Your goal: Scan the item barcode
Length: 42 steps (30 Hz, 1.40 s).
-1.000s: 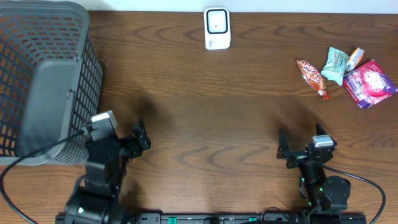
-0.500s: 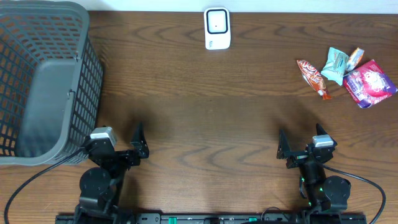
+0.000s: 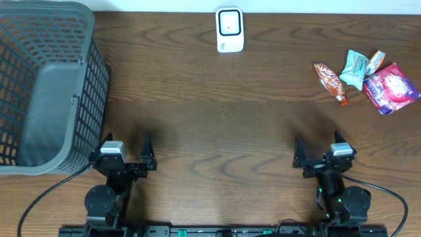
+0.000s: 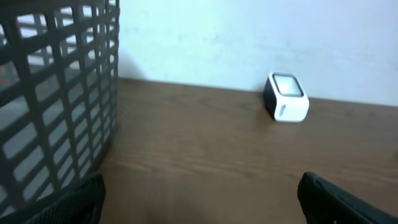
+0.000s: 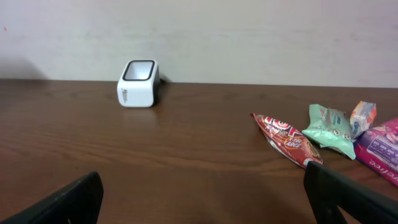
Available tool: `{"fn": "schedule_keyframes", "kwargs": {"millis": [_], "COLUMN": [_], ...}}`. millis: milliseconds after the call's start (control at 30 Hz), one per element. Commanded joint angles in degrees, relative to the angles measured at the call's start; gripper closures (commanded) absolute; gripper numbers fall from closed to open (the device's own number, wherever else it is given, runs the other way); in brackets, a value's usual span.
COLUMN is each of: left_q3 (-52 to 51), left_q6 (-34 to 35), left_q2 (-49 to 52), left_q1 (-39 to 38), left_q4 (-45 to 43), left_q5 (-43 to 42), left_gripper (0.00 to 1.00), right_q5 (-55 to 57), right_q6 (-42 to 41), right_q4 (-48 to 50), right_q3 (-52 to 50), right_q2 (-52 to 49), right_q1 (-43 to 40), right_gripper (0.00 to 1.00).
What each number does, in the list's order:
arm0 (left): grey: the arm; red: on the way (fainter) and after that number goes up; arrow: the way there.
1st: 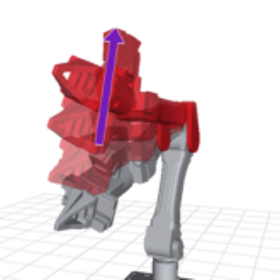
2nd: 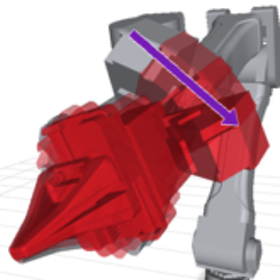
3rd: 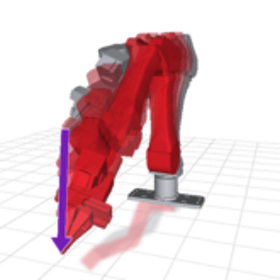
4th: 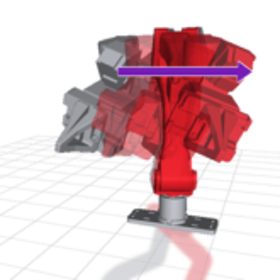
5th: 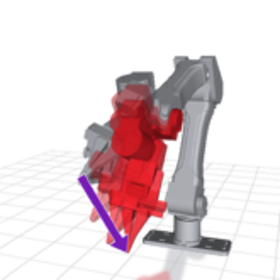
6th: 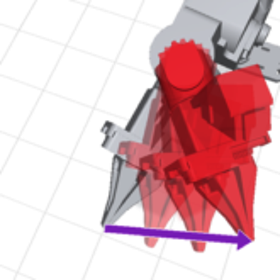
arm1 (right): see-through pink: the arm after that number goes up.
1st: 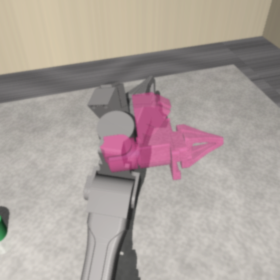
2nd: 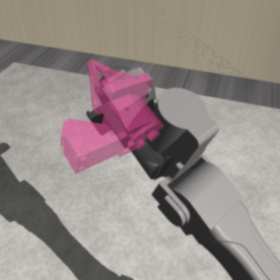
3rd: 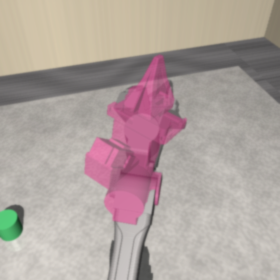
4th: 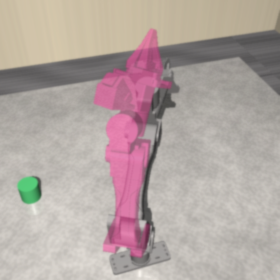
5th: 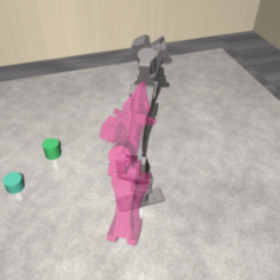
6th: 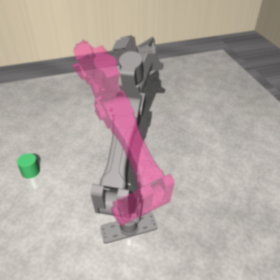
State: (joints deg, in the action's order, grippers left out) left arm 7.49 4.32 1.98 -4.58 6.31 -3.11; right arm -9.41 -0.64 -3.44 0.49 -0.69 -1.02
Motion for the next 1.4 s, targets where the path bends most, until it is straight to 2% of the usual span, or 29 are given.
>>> {"fn": "schedule_keyframes", "kwargs": {"millis": [0,133,267,367,567,1033,1367], "left_q3": [-4.0,-6.9,-7.3,-7.3,-7.3,-7.3,-7.3], "left_q6": [-1.1,-1.1,-1.1,-1.1,-1.4,-7.1,-6.0], "left_q2": [-1.9,-1.9,-1.9,-1.9,-1.9,-1.9,-1.8], "left_q1": [0.3,0.5,1.7,2.8,3.7,3.7,3.7], "left_q4": [-5.6,-12.5,-13.2,-11.8,-2.6,-2.4,-2.5], "left_q5": [-0.8,-0.7,-0.8,-0.8,-0.8,-2.4,-2.3], "left_gripper": [0.02,0.02,0.02,0.02,0.02,0.02,0.02], "right_q5": [0.1,0.1,0.1,0.1,0.1,0.1,0.1], "right_q6": [-0.6,-0.6,-0.6,-0.6,-0.6,-0.6,-0.6], "right_q4": [-0.2,-0.2,-0.2,-0.2,-0.2,-0.2,-0.2], "right_q3": [-0.2,-0.2,-0.2,-0.2,-0.2,-0.2,-0.2], "right_q2": [0.4,0.4,0.4,0.4,0.4,0.4,0.4], "right_q1": [-0.4,-0.4,-0.4,-0.4,-0.4,-0.4,-0.4], "right_gripper": [0.01,0.01,0.01,0.01,0.01,0.01,0.01]}}
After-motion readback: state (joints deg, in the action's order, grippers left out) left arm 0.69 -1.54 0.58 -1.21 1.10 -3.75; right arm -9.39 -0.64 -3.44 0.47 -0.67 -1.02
